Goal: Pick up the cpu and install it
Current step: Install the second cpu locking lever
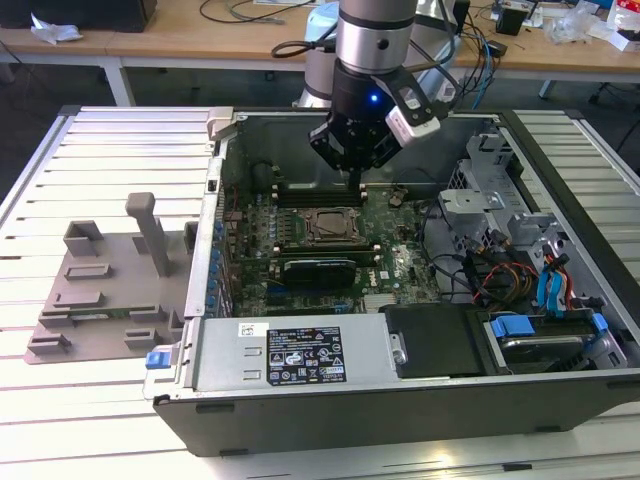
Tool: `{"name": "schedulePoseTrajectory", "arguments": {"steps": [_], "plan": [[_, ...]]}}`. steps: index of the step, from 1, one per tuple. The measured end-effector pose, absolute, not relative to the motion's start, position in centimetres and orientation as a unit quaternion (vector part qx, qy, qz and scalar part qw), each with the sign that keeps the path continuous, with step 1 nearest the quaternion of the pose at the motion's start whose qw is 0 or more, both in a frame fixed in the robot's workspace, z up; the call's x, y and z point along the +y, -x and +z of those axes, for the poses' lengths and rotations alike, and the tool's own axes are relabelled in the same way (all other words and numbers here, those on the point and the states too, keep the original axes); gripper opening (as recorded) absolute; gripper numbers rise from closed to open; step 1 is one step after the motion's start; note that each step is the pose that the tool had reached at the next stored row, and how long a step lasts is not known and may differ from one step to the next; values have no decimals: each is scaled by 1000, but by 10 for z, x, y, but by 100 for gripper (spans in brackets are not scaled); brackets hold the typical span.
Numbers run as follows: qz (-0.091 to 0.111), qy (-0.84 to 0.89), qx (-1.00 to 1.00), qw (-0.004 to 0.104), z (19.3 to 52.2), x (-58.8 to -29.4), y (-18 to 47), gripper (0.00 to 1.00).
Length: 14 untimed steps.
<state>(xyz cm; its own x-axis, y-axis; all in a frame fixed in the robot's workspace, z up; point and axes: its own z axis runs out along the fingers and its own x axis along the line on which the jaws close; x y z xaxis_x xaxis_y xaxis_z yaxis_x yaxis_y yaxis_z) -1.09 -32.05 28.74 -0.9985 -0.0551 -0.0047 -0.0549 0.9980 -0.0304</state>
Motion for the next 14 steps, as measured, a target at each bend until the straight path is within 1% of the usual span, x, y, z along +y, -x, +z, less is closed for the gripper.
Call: {"name": "schedulePoseTrajectory", "arguments": {"steps": [3, 6, 8, 13, 14], "plan": [[-15, 28, 1000, 3, 287, -324, 11, 11], [-6, 27, 1000, 3, 287, -327, 11, 11], [11, 27, 1000, 3, 287, -330, 11, 11], [34, 27, 999, 4, 286, -342, 11, 11], [45, 27, 999, 4, 286, -347, 11, 11]]}}
